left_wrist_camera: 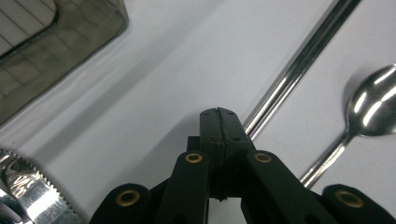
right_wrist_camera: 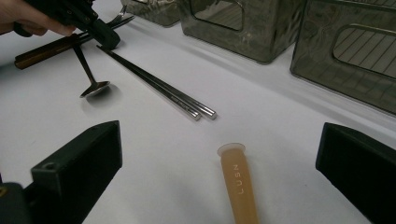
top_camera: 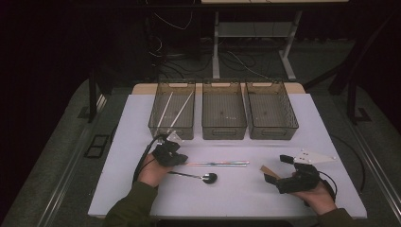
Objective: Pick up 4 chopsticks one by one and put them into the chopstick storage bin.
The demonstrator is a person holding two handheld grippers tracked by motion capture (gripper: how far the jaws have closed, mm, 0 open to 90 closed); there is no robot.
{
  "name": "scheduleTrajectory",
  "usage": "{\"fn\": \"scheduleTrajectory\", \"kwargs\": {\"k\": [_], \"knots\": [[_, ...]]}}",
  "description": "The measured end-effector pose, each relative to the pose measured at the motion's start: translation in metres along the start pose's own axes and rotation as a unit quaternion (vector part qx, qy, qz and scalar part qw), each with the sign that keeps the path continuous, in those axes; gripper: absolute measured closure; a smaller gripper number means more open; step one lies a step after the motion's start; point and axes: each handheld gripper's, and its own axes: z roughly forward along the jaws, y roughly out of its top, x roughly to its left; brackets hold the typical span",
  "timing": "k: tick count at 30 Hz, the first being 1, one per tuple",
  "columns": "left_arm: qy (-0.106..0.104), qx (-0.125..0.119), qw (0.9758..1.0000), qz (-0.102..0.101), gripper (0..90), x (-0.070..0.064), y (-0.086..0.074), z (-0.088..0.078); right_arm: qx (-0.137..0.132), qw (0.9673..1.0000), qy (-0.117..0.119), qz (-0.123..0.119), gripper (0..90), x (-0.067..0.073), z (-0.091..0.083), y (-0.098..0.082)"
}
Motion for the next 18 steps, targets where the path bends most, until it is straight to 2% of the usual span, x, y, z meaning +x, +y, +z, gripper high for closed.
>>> {"fn": "scheduleTrajectory", "kwargs": {"k": [11, 18], "knots": [[-0.009, 0.004, 0.9999, 0.007, 89.8, -0.0077, -0.0039, -0.0021, 0.001, 1.0000, 0.000, -0.001, 0.7, -0.0001, 0.0001, 0.0001], [-0.016, 0.005, 0.9999, 0.001, 89.7, -0.0109, -0.0055, -0.0029, 0.000, 1.0000, 0.000, 0.000, 0.7, 0.0000, 0.0000, 0.0000]]}}
